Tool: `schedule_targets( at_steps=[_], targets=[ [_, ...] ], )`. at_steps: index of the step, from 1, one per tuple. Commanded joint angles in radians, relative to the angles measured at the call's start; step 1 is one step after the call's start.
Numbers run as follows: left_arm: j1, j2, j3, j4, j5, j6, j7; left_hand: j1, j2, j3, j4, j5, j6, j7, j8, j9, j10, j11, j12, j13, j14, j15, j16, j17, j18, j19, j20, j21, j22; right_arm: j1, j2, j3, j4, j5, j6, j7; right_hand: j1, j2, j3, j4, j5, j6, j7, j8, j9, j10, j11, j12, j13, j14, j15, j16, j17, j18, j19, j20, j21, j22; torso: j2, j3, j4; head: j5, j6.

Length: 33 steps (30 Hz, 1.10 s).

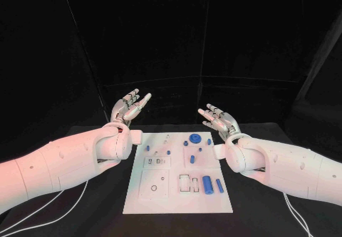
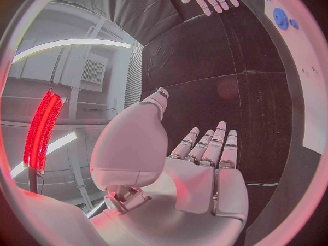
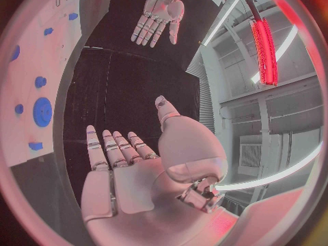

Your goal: Assemble the parts on the task board

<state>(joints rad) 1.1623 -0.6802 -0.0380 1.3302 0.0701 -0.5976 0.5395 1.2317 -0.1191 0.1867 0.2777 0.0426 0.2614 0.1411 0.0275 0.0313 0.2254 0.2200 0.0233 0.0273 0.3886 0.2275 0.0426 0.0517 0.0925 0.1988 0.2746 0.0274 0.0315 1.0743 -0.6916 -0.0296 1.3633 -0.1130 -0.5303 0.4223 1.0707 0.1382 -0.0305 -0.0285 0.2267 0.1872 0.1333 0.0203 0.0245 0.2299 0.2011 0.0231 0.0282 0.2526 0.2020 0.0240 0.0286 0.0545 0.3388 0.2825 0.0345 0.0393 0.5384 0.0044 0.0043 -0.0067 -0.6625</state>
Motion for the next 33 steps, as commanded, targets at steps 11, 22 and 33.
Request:
schedule_targets(
  at_steps=[11, 22, 33],
  targets=[
    [0.005, -0.024, -0.001, -0.005, 0.03, 0.098, 0.055, 0.055, -0.001, 0.013, 0.012, 0.007, 0.036, 0.131, 0.009, 0.005, 0.036, 0.026, 0.01, 0.005, 0.067, 0.016, 0.019, 0.011, 0.024, 0.017, 0.02, 0.009, 0.004, 0.019, 0.017, -0.009, -0.11, -0.309, 0.187, -0.064, 0.229, -0.009, 0.027, -0.145, -0.009, 0.46, 0.124, 0.076, 0.041, 0.597, 0.02, 0.112, 0.042, 0.603, -0.009, 0.121, 0.041, 0.115, 0.417, 0.006, 0.115, 0.051, 0.002, -0.001, 0.001, -0.008, -0.005],
    [0.009, -0.074, -0.001, 0.053, 0.022, 0.151, 0.061, 0.087, 0.056, 0.009, -0.05, 0.006, 0.383, 0.13, 0.084, 0.041, 0.587, 0.007, 0.151, 0.054, 0.499, -0.043, 0.177, 0.075, 0.084, 0.526, 0.013, 0.187, 0.093, 0.081, 0.008, -0.009, -0.142, -0.584, 0.174, -0.102, 0.251, -0.001, 0.076, -0.241, -0.004, 0.744, 0.078, 0.095, 0.042, 0.836, -0.048, 0.119, 0.034, 0.901, -0.102, 0.156, 0.046, 0.13, 0.634, -0.069, 0.214, 0.069, 0.036, 0.002, 0.0011, -0.012, 0.014],
    [0.016, -0.145, -0.001, 0.165, -0.023, 0.202, 0.066, 0.137, 0.082, -0.014, -0.143, 0.006, 0.65, 0.082, 0.146, 0.052, 0.777, -0.053, 0.189, 0.046, 0.705, -0.108, 0.216, 0.096, 0.095, 0.714, -0.036, 0.219, 0.092, 0.167, 0.009, -0.008, -0.146, -0.945, 0.253, -0.237, 0.257, -0.046, 0.117, -0.26, 0.018, 0.84, 0.044, 0.082, 0.043, 0.959, -0.095, 0.078, 0.035, 1.156, -0.176, 0.219, 0.1, 0.129, 0.814, -0.162, 0.359, 0.133, 0.096, -0.0049, 0.0141, -0.023, 0.041]
  ],
)
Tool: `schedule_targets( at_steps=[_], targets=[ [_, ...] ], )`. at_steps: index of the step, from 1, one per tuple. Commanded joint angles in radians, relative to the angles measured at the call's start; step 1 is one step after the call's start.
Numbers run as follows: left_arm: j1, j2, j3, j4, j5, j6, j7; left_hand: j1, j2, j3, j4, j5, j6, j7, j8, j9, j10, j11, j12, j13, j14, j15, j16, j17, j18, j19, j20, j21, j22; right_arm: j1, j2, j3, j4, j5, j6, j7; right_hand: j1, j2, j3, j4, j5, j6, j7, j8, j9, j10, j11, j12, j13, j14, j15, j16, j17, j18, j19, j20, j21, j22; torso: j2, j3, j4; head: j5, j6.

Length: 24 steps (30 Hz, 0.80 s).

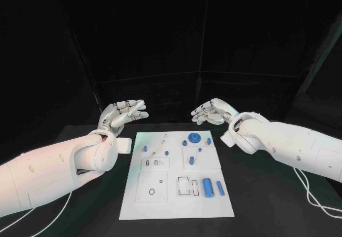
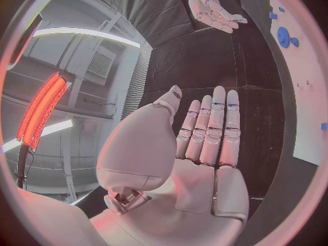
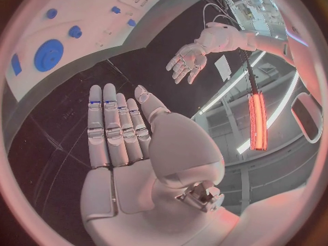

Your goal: Assemble the parts on the task board

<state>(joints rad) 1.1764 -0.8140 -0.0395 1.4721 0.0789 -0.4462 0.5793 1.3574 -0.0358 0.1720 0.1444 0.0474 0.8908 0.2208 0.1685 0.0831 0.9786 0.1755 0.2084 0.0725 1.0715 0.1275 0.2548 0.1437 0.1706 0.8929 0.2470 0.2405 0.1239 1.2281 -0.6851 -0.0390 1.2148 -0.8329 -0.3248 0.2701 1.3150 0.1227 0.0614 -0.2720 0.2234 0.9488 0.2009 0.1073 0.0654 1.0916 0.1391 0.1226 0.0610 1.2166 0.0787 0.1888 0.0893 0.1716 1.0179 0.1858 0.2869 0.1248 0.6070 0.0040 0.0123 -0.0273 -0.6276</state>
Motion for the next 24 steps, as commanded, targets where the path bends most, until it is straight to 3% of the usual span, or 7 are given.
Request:
schedule_targets(
  at_steps=[1, 5, 7, 11, 18, 24],
  targets=[
    [0.003, -0.021, 0.001, 0.039, -0.034, 0.055, 0.027, 0.017, 0.002, 0.002, -0.018, 0.001, 0.034, -0.002, 0.005, -0.002, 0.041, -0.014, 0.001, 0.0, 0.037, -0.014, 0.003, 0.007, 0.016, 0.035, -0.015, 0.007, -0.002, 0.022, 0.004, 0.001, 0.006, -0.27, 0.057, -0.108, 0.014, -0.039, 0.025, -0.017, 0.019, 0.087, -0.027, -0.007, 0.002, 0.11, -0.04, -0.024, 0.003, 0.236, -0.063, 0.081, 0.056, 0.013, 0.162, -0.079, 0.137, 0.063, 0.037, -0.0064, 0.008, -0.004, 0.011],
    [0.006, -0.049, 0.001, 0.086, -0.037, 0.07, 0.025, 0.028, 0.006, 0.006, -0.033, 0.002, 0.054, -0.008, -0.002, -0.008, 0.069, -0.021, -0.01, -0.005, 0.061, -0.023, -0.002, 0.014, 0.015, 0.06, -0.025, 0.004, -0.006, 0.046, 0.008, 0.001, 0.018, -0.402, 0.089, -0.179, -0.001, -0.059, 0.028, -0.013, 0.011, 0.106, -0.037, -0.02, 0.001, 0.14, -0.052, -0.043, 0.003, 0.294, -0.081, 0.169, 0.115, 0.009, 0.203, -0.104, 0.223, 0.112, 0.06, -0.0095, 0.0138, -0.011, 0.019],
    [0.006, -0.061, 0.001, 0.109, -0.038, 0.077, 0.022, 0.029, 0.006, 0.006, -0.035, 0.002, 0.058, -0.009, -0.005, -0.01, 0.075, -0.022, -0.016, -0.006, 0.066, -0.024, -0.005, 0.015, 0.014, 0.066, -0.027, 0.002, -0.008, 0.054, 0.013, 0.002, 0.026, -0.47, 0.107, -0.218, -0.01, -0.067, 0.033, -0.015, 0.009, 0.113, -0.045, -0.029, 0.001, 0.147, -0.053, -0.054, 0.005, 0.294, -0.088, 0.262, 0.167, 0.008, 0.219, -0.11, 0.27, 0.14, 0.072, -0.0116, 0.0174, -0.014, 0.022],
    [0.007, -0.079, 0.001, 0.144, -0.039, 0.086, 0.017, 0.027, 0.008, 0.006, -0.04, 0.002, 0.067, -0.009, -0.015, -0.015, 0.087, -0.023, -0.032, -0.008, 0.075, -0.025, -0.015, 0.019, 0.013, 0.078, -0.029, -0.006, -0.014, 0.062, 0.025, 0.002, 0.041, -0.589, 0.132, -0.283, -0.028, -0.08, 0.048, -0.014, 0.011, 0.116, -0.044, -0.041, 0.001, 0.138, -0.061, -0.059, 0.006, 0.292, -0.089, 0.407, 0.251, 0.007, 0.222, -0.113, 0.343, 0.185, 0.094, -0.0153, 0.0248, -0.017, 0.024],
    [0.007, -0.083, 0.001, 0.154, -0.039, 0.118, 0.017, 0.021, 0.007, 0.003, -0.042, 0.001, 0.067, -0.006, -0.025, -0.018, 0.089, -0.021, -0.046, -0.009, 0.078, -0.024, -0.024, 0.022, 0.013, 0.083, -0.029, -0.014, -0.019, 0.065, 0.043, 0.002, 0.049, -0.689, 0.169, -0.328, -0.038, -0.106, 0.061, -0.012, 0.01, 0.087, -0.038, -0.044, 0.0, 0.05, -0.046, -0.058, 0.005, 0.268, -0.082, 0.515, 0.33, 0.005, 0.199, -0.1, 0.416, 0.234, 0.114, -0.0163, 0.0322, -0.02, 0.018],
    [0.007, -0.084, 0.001, 0.156, -0.039, 0.128, 0.016, 0.021, 0.007, 0.003, -0.044, 0.001, 0.067, -0.006, -0.03, -0.018, 0.089, -0.02, -0.053, -0.009, 0.08, -0.023, -0.028, 0.023, 0.013, 0.086, -0.029, -0.017, -0.021, 0.066, 0.05, 0.002, 0.049, -0.72, 0.195, -0.343, -0.048, -0.111, 0.068, -0.009, 0.006, 0.071, -0.037, -0.043, 0.001, 0.035, -0.043, -0.053, 0.008, 0.273, -0.079, 0.714, 0.531, 0.01, 0.188, -0.093, 0.49, 0.28, 0.124, -0.0164, 0.0337, -0.023, 0.016]
  ],
)
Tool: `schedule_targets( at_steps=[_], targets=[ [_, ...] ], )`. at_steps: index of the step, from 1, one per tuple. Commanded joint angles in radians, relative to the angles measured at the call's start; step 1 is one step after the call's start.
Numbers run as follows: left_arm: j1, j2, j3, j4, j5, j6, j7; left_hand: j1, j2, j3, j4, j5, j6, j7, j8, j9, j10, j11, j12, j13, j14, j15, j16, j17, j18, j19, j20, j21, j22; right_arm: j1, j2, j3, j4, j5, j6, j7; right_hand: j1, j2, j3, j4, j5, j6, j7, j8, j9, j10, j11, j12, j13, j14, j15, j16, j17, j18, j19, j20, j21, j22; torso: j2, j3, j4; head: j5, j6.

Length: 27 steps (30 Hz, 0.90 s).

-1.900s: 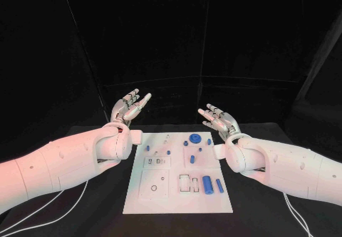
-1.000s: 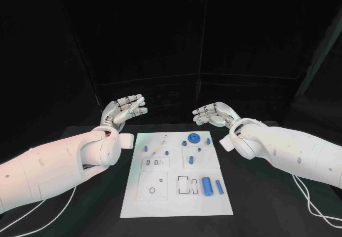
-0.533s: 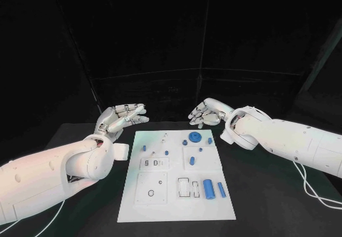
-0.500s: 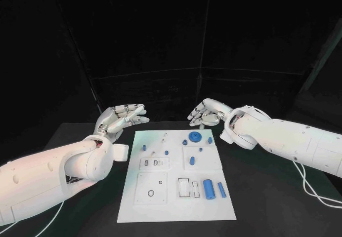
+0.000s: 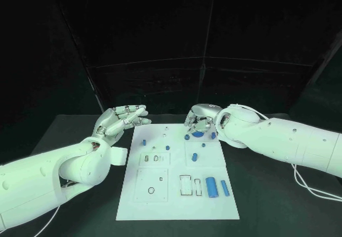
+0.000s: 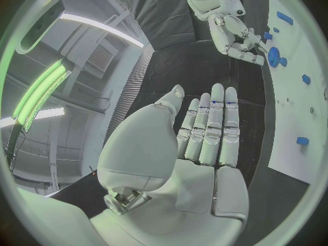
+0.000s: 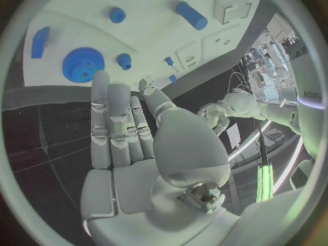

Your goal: Assemble the parts on the task board

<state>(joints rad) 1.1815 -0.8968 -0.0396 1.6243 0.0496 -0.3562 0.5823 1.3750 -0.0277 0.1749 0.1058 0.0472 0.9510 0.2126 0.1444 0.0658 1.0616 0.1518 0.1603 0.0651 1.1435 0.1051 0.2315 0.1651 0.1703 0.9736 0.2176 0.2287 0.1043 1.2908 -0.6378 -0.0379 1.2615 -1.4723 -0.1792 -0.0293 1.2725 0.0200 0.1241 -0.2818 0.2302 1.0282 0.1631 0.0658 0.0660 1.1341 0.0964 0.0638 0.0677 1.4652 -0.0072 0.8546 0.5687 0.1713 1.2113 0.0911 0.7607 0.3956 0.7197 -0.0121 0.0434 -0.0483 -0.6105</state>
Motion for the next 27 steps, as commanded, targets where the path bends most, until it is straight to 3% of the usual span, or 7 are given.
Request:
schedule_targets(
  at_steps=[1, 9, 13, 21, 27],
  targets=[
    [0.002, -0.001, 0.001, 0.005, -0.01, 0.039, 0.013, 0.003, -0.001, 0.0, -0.006, 0.002, 0.007, 0.002, -0.006, -0.001, 0.006, 0.004, -0.005, -0.001, 0.008, -0.001, -0.005, 0.001, 0.013, 0.005, 0.0, -0.006, -0.001, 0.003, 0.004, 0.001, 0.003, -0.085, 0.054, -0.045, -0.007, -0.008, 0.006, 0.001, -0.002, -0.01, 0.001, -0.001, 0.0, -0.009, 0.0, 0.006, 0.002, 0.029, 0.007, 0.084, 0.089, 0.011, -0.005, 0.002, 0.029, 0.018, 0.013, -0.0003, 0.0025, -0.003, 0.0],
    [0.002, 0.006, 0.001, 0.013, -0.01, 0.046, 0.007, 0.0, 0.0, -0.002, -0.007, 0.001, 0.006, 0.005, -0.012, -0.001, 0.005, 0.005, -0.013, -0.001, 0.01, 0.0, -0.01, 0.003, 0.013, 0.009, 0.001, -0.01, -0.004, 0.003, 0.017, 0.001, -0.009, -0.097, 0.081, -0.046, -0.009, -0.006, 0.016, 0.002, -0.001, -0.01, 0.002, 0.0, 0.001, -0.012, 0.001, 0.009, 0.003, 0.027, 0.009, 0.202, 0.212, 0.01, -0.018, 0.007, 0.087, 0.058, 0.021, 0.0009, 0.0036, -0.007, -0.002],
    [0.002, 0.007, 0.001, 0.014, -0.01, 0.048, 0.005, -0.001, 0.001, -0.002, -0.008, 0.001, 0.006, 0.005, -0.014, -0.001, 0.005, 0.006, -0.016, -0.001, 0.012, 0.0, -0.012, 0.004, 0.013, 0.011, 0.001, -0.011, -0.005, 0.003, 0.021, 0.001, -0.013, -0.098, 0.092, -0.043, -0.01, -0.005, 0.019, 0.002, -0.001, -0.009, 0.002, 0.0, 0.001, -0.01, 0.001, 0.01, 0.003, 0.026, 0.01, 0.22, 0.229, 0.009, -0.018, 0.008, 0.106, 0.077, 0.023, -0.0005, 0.0039, -0.009, 0.001],
    [0.001, 0.011, 0.001, 0.014, -0.01, 0.05, 0.003, -0.002, 0.0, -0.004, -0.009, 0.001, 0.006, 0.007, -0.016, -0.002, 0.005, 0.007, -0.019, -0.001, 0.013, 0.0, -0.013, 0.005, 0.013, 0.013, 0.001, -0.013, -0.006, 0.003, 0.04, 0.001, -0.031, -0.099, 0.109, -0.037, -0.006, 0.006, 0.036, 0.0, -0.003, -0.006, 0.002, 0.0, 0.001, -0.002, 0.001, 0.012, 0.002, 0.028, 0.011, 0.273, 0.288, 0.0, -0.005, 0.008, 0.168, 0.149, 0.027, 0.0004, 0.0069, -0.008, 0.002],
    [0.001, 0.012, 0.001, 0.011, -0.01, 0.05, -0.001, -0.002, 0.001, -0.004, -0.01, 0.001, 0.006, 0.008, -0.018, -0.002, 0.004, 0.007, -0.021, -0.001, 0.013, 0.001, -0.015, 0.006, 0.013, 0.014, 0.001, -0.014, -0.007, 0.003, 0.058, 0.0, -0.052, -0.099, 0.12, -0.036, 0.004, 0.018, 0.07, -0.004, -0.024, -0.006, 0.003, -0.001, 0.001, 0.026, -0.003, 0.02, 0.003, 0.025, 0.006, 0.303, 0.317, -0.011, 0.02, 0.007, 0.239, 0.236, 0.028, 0.0005, 0.0055, -0.005, 0.001]
  ],
)
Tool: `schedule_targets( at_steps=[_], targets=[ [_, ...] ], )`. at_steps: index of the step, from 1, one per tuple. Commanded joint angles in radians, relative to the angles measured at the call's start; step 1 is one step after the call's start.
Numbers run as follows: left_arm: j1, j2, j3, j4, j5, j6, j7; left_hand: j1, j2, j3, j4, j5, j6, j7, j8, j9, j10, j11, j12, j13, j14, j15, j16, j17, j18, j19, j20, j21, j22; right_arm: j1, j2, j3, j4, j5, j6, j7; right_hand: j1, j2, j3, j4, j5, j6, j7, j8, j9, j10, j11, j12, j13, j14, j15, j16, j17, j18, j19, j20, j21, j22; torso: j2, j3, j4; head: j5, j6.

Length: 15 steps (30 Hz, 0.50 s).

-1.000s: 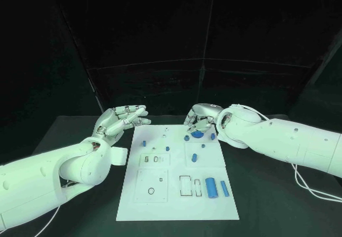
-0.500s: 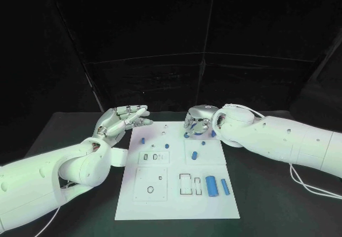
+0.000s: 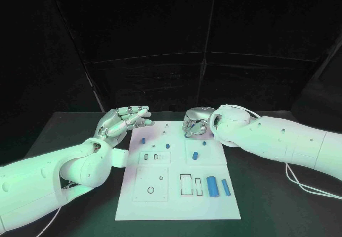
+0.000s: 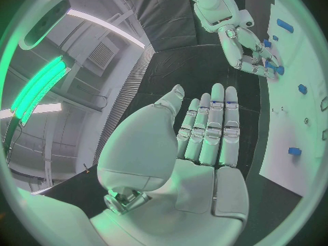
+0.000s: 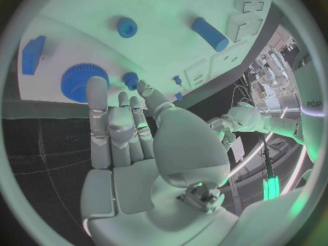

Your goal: Assemble the parts on the task board

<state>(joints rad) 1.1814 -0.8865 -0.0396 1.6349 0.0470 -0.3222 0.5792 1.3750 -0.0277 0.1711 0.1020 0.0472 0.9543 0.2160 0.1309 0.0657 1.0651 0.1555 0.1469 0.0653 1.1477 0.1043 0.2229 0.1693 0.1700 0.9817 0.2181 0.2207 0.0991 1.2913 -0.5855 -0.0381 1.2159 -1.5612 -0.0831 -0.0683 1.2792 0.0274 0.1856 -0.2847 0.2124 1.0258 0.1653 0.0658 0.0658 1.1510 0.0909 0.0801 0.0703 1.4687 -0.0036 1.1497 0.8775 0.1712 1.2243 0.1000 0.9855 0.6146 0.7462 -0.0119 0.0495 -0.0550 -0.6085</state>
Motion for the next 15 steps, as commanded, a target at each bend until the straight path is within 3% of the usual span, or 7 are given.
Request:
schedule_targets(
  at_steps=[1, 15],
  targets=[
    [0.002, 0.001, 0.001, 0.001, -0.007, 0.016, 0.002, -0.003, 0.001, -0.001, -0.006, 0.001, 0.002, 0.006, -0.006, -0.002, 0.0, 0.005, -0.009, -0.001, 0.009, 0.002, -0.007, 0.002, 0.013, 0.007, 0.001, -0.007, -0.002, 0.002, 0.007, 0.001, -0.009, -0.01, 0.026, 0.003, -0.003, 0.011, 0.014, -0.001, -0.007, -0.003, 0.001, -0.001, 0.001, 0.01, 0.002, 0.003, 0.0, 0.022, 0.003, 0.012, 0.012, -0.012, 0.008, -0.002, 0.02, 0.022, 0.002, 0.0004, -0.0007, 0.002, 0.0],
    [0.002, 0.0, 0.001, 0.001, -0.007, 0.02, -0.003, -0.005, 0.002, -0.002, -0.006, 0.001, 0.001, 0.007, -0.009, -0.001, 0.0, 0.006, -0.012, -0.001, 0.01, 0.002, -0.009, 0.003, 0.013, 0.008, 0.001, -0.009, -0.004, 0.001, 0.022, 0.0, -0.026, -0.01, 0.059, -0.002, -0.01, 0.006, 0.071, 0.001, -0.002, 0.009, 0.004, 0.002, 0.002, 0.02, 0.003, -0.004, -0.003, 0.015, 0.005, 0.037, 0.029, -0.013, -0.003, 0.0, 0.056, 0.053, 0.01, 0.0001, 0.0015, 0.001, -0.004]
  ],
)
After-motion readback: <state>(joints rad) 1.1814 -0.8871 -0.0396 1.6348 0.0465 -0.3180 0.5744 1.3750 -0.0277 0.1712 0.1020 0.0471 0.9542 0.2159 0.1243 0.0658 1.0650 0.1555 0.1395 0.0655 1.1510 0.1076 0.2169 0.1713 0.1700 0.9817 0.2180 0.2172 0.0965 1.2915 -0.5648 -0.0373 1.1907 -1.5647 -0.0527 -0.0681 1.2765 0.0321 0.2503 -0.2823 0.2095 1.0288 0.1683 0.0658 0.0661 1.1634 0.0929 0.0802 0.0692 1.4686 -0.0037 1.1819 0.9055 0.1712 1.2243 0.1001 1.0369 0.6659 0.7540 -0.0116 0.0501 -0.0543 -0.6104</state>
